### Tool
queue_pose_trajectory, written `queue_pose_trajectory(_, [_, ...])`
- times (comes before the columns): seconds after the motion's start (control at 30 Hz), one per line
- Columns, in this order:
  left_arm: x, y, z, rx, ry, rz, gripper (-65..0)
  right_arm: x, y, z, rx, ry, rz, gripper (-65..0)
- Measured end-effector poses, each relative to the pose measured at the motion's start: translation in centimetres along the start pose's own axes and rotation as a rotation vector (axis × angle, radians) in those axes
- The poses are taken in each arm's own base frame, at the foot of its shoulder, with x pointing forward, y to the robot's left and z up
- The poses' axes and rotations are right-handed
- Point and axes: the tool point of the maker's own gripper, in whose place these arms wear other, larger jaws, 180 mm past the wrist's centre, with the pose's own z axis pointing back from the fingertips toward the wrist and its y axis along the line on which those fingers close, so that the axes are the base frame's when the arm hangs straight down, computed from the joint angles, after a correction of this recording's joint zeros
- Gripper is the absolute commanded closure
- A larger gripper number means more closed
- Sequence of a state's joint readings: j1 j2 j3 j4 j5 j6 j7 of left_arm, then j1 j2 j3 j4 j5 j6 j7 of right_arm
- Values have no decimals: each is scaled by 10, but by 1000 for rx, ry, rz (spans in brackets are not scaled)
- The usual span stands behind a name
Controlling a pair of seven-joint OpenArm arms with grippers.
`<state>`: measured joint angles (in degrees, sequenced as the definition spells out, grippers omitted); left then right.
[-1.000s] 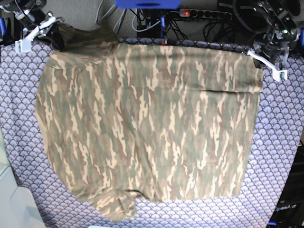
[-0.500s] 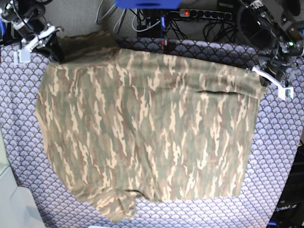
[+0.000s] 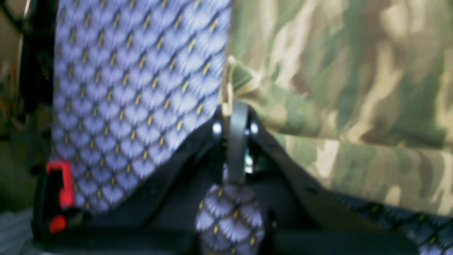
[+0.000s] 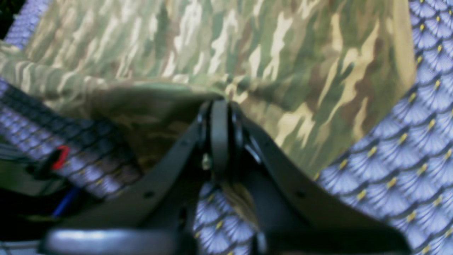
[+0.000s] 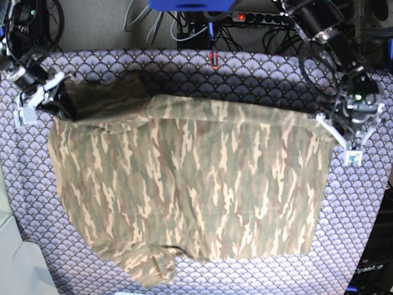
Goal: Fold the T-shirt properly
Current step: 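Drag the shoulder edge with both grippers across the shirt toward the hem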
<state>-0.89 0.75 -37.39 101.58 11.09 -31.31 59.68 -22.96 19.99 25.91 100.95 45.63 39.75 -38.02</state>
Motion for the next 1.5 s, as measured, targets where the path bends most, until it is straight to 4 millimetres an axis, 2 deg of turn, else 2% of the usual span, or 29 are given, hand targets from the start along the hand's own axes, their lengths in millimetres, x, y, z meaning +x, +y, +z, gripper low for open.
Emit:
queue_pose_trajectory(0.1, [11,-4,-2,-3,-15,-20,0,6,-7,-6,-35,8,48,0])
queue_pose_trajectory(0.2, [16,-1,-12,6,9,-22,0,10,-13,-13,-68,27,102,0])
queue_pose_trajectory(0.27, [20,-2,-19,-3,14,-22,0,20,-19,-17,-90,16,134,0])
queue_pose_trajectory(0.33, [23,-1,-22,2,22,-25,0,24,-24,-23,-88,-4,118,0])
queue_pose_trajectory(0.47, [30,-4,-28,-11,21,-18,0,18,-44,-34,-105,31,84,0])
queue_pose_trajectory(0.63, [36,-13,-39,-49,28,-8,0,32,-59,-38,-118,7,84,0])
queue_pose_trajectory(0.73, [46,-16,-43,-58,-24,-5,0,30,-59,-48,-98,40,97,0])
queue_pose_trajectory(0.93, [43,-18,-48,-65,-15,-3,0,37,-59,-69,-92,74,153,0])
queue_pose_trajectory(1.1, [57,-15,-49,-64,-36,4,0,42,-55,-83,-114,87,202,0])
queue_pose_trajectory(1.2, [67,-16,-53,-73,-47,13,0,46,-59,-86,-138,102,231,0])
queue_pose_trajectory(1.4, [65,-18,-62,-91,-15,17,0,59,-59,-94,-159,90,261,0])
queue_pose_trajectory(1.5, [75,-18,-61,-92,-34,20,0,62,-57,-103,-144,100,272,0])
